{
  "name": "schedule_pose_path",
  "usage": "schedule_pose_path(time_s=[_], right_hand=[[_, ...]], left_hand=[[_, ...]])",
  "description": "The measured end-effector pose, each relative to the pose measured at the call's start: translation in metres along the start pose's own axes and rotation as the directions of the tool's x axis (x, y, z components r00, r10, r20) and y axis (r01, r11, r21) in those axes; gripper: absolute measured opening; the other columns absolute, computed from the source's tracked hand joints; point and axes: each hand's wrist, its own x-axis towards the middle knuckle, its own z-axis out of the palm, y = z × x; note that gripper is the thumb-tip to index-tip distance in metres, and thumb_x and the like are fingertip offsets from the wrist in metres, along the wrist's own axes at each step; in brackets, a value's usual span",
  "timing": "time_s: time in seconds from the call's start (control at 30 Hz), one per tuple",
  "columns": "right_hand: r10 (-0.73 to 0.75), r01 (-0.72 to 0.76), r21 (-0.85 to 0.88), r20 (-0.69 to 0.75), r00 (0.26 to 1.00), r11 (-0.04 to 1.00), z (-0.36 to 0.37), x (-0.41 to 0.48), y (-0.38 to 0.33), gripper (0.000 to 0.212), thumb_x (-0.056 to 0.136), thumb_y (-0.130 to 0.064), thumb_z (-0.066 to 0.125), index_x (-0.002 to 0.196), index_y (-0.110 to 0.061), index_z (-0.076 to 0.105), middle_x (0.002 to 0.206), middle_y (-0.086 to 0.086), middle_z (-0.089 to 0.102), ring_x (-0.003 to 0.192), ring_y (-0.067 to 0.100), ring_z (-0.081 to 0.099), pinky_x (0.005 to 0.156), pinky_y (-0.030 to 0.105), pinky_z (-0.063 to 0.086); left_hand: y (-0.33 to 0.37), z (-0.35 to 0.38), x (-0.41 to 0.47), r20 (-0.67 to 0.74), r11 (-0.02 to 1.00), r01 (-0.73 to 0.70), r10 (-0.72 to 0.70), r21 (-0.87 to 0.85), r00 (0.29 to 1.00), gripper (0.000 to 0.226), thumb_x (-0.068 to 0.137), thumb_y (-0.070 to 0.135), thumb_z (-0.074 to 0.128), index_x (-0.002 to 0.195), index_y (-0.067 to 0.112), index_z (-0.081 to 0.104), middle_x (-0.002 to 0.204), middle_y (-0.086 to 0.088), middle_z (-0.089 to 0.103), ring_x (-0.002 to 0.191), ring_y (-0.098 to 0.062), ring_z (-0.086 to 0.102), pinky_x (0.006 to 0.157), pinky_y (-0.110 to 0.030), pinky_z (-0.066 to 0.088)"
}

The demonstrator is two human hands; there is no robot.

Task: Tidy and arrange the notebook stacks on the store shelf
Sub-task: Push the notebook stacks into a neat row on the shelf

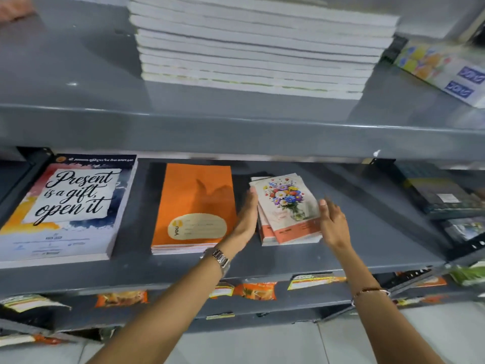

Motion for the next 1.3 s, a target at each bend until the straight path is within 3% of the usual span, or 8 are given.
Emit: schedule_pose_path(time_s=[0.07,0.13,0.23,0.4,0.77,0.9,1.07,1.3], right_hand=[[0.029,-0.031,0.042,0.045,0.999,0.999,0.0,0.003,0.008,0.048,0.098,-0.045,0.027,0.129,-0.016,0.051,0.131,0.017,0.054,0.12,0.036,0.05,0.1,0.044,0.038],[0.044,-0.051,0.12,0.061,0.997,0.991,0.001,0.005,0.013,0.047,0.099,-0.043,0.028,0.123,-0.013,0.056,0.124,0.019,0.059,0.112,0.034,0.055,0.092,0.037,0.041],[0.053,-0.064,0.245,0.051,0.997,0.967,0.004,0.004,0.016,0.046,0.099,-0.041,0.03,0.119,-0.011,0.059,0.118,0.019,0.063,0.105,0.033,0.06,0.092,0.042,0.047],[0.071,-0.101,0.364,0.094,0.993,0.926,0.008,0.001,0.023,0.047,0.098,-0.043,0.032,0.115,-0.01,0.059,0.112,0.015,0.066,0.1,0.029,0.063,0.083,0.035,0.049],[0.028,-0.084,0.431,0.136,0.99,0.899,0.015,-0.015,0.035,0.048,0.097,-0.045,0.033,0.138,-0.024,0.043,0.137,0.004,0.052,0.119,0.017,0.05,0.1,0.03,0.041],[0.002,-0.06,0.432,0.131,0.991,0.9,0.016,-0.015,0.035,0.047,0.097,-0.042,0.034,0.139,-0.024,0.042,0.139,0.003,0.05,0.112,0.009,0.047,0.094,0.02,0.038],[0.018,-0.073,0.406,0.138,0.99,0.911,0.017,-0.013,0.037,0.05,0.096,-0.046,0.034,0.141,-0.026,0.038,0.145,0.003,0.045,0.128,0.019,0.045,0.105,0.032,0.037],[0.067,-0.115,0.468,0.117,0.991,0.876,0.014,-0.002,0.032,0.047,0.097,-0.038,0.037,0.14,-0.019,0.041,0.139,0.005,0.051,0.106,0.009,0.05,0.082,0.015,0.043]], left_hand=[[-0.004,0.013,0.008,-0.003,0.999,0.04,-0.04,-0.011,0.999,0.06,0.096,0.05,0.022,0.144,0.016,0.033,0.136,0.013,0.037,0.105,0.002,0.056,0.086,-0.011,0.049],[-0.008,0.022,0.018,0.033,0.998,0.06,-0.061,0.035,0.998,0.073,0.091,0.06,0.019,0.15,0.018,0.019,0.157,-0.002,0.026,0.137,-0.019,0.041,0.11,-0.04,0.039],[-0.013,0.028,0.033,0.053,0.998,0.059,-0.059,0.015,0.997,0.077,0.087,0.066,0.019,0.151,0.024,0.014,0.16,-0.008,0.017,0.145,-0.029,0.026,0.115,-0.052,0.028],[-0.012,0.033,0.039,0.004,0.999,0.028,-0.028,-0.02,1.0,0.097,0.073,0.079,0.022,0.151,0.024,0.011,0.161,-0.007,0.015,0.145,-0.029,0.025,0.114,-0.052,0.03],[-0.02,0.038,0.05,-0.019,0.997,-0.01,0.012,0.081,1.0,0.097,0.069,0.073,0.016,0.152,0.023,0.005,0.162,-0.006,0.011,0.146,-0.026,0.021,0.116,-0.049,0.028],[-0.026,0.039,0.054,-0.037,0.996,-0.012,0.016,0.087,0.999,0.096,0.07,0.072,0.017,0.152,0.024,0.007,0.161,-0.006,0.014,0.146,-0.026,0.022,0.116,-0.049,0.028],[-0.032,0.039,0.061,-0.056,0.992,-0.05,0.056,0.114,0.997,0.071,0.09,0.059,0.013,0.152,0.024,0.005,0.162,-0.003,0.009,0.148,-0.023,0.017,0.117,-0.048,0.026],[-0.05,0.036,0.049,-0.105,0.999,-0.028,0.03,0.021,0.994,0.07,0.092,0.056,0.016,0.152,0.021,0.007,0.159,-0.005,0.022,0.142,-0.024,0.033,0.112,-0.037,0.033]])
